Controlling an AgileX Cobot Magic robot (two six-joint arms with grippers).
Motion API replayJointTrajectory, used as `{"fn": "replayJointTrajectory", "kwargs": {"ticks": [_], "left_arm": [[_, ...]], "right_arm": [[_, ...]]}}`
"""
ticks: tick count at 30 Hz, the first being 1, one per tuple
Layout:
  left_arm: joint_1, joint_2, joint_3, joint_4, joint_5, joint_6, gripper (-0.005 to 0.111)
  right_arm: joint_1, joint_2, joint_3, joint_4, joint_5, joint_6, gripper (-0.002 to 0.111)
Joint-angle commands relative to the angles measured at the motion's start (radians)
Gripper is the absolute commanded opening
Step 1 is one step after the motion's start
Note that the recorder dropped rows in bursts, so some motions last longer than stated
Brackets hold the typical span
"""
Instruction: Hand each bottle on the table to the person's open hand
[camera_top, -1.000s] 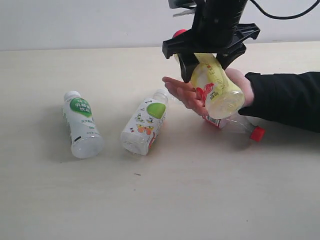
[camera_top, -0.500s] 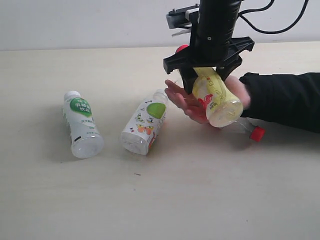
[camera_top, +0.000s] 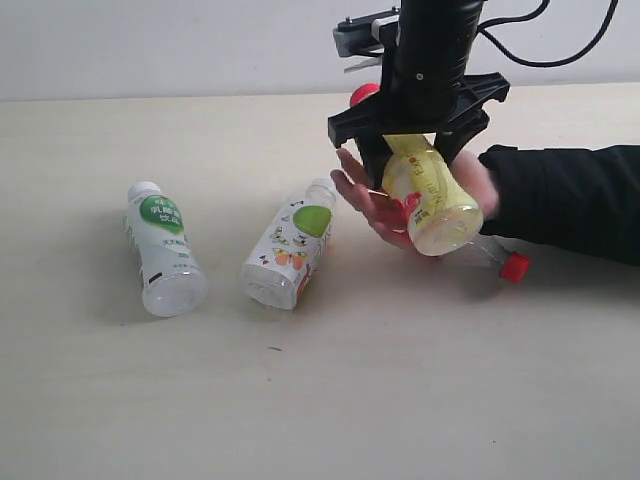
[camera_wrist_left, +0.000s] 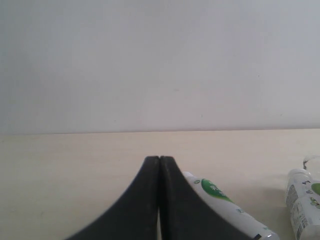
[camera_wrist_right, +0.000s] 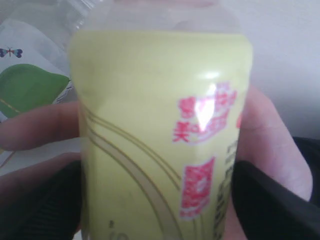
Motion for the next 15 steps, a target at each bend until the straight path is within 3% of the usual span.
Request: {"fn": "replayJointTrajectory", "kwargs": {"ticks": [1,11,15], "left_arm": [[0.003,-0.006,0.003,-0.006,-0.009,0.001,0.000],[0.003,-0.006,0.003,-0.006,-0.009,0.001,0.000],[0.003,-0.006,0.003,-0.006,-0.009,0.001,0.000]], "right_arm": [[-0.005,0.002,-0.005,-0.011,0.004,-0.008,0.083],[-0.005,-0.133,-0.007,-0.031,0.004,-0.077,0.088],[-0.005,-0.253,-0.007,0.082,0.004,-0.174,0.087]]}}
